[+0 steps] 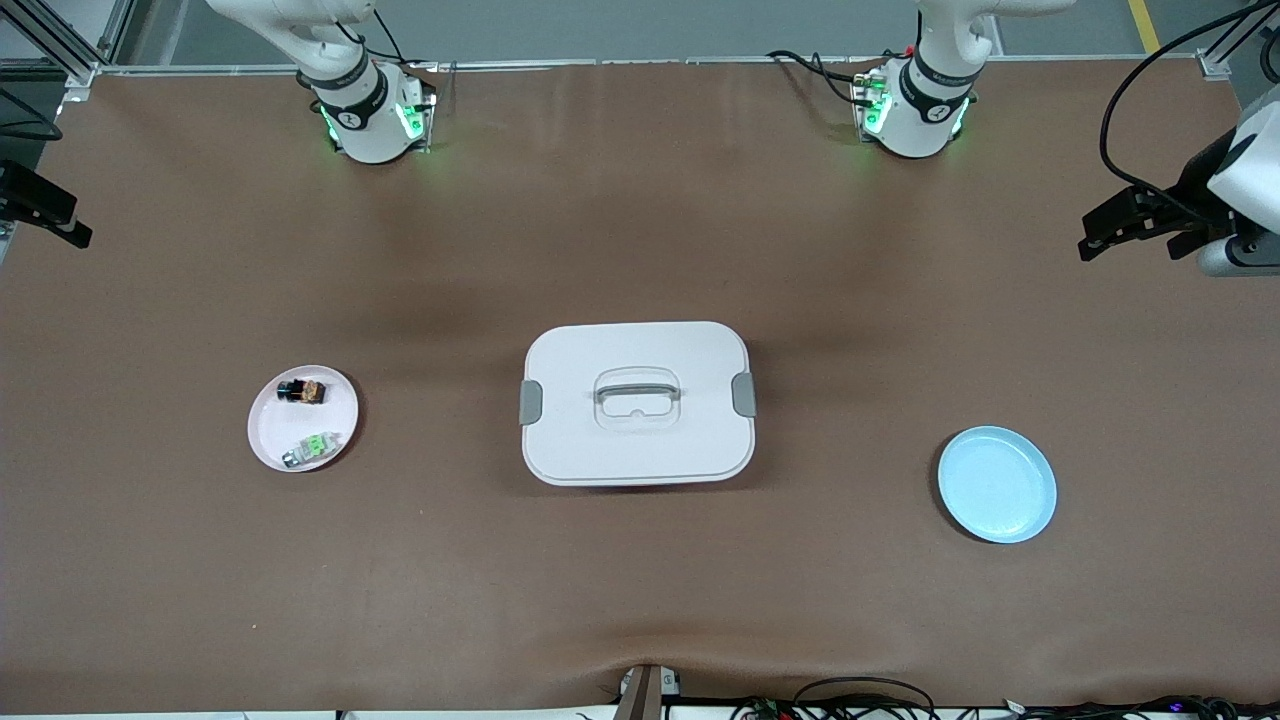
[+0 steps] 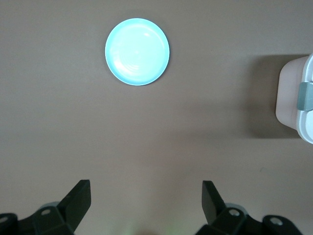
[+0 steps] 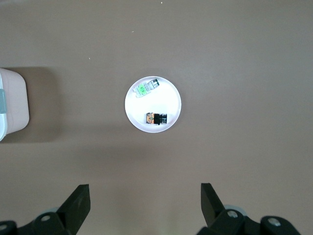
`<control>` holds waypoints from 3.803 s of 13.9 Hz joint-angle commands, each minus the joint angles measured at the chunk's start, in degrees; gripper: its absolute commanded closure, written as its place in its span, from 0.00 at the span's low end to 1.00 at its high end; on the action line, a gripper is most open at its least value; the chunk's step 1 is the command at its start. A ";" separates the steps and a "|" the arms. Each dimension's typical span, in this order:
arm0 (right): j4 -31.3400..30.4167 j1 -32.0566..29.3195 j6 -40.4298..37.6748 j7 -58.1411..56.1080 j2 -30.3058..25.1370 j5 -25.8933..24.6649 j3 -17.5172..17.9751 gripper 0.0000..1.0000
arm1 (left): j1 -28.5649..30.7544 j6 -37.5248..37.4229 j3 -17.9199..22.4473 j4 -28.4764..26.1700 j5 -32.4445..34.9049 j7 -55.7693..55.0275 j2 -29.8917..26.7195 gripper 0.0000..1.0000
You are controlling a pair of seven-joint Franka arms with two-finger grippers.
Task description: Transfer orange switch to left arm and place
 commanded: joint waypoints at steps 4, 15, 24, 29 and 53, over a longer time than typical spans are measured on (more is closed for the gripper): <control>-0.85 -0.30 0.48 0.07 -0.77 0.60 0.15 0.00 | 0.24 -0.92 -0.08 0.98 0.39 0.39 0.43 0.00; -0.33 -1.27 4.34 -0.10 6.07 -0.19 0.15 0.00 | 0.32 -0.92 0.00 1.24 0.30 0.48 0.43 0.00; 0.20 -2.24 7.60 0.42 11.44 0.25 0.15 0.00 | 0.32 -0.92 0.00 1.33 0.39 0.57 0.52 0.00; -2.25 -1.97 9.27 0.78 11.70 0.51 0.24 0.00 | 0.24 -0.92 0.00 1.33 0.39 0.57 0.43 0.00; -27.04 -2.06 34.66 0.69 12.14 3.59 0.15 0.00 | 0.41 -0.92 0.27 1.33 0.39 0.57 0.78 0.00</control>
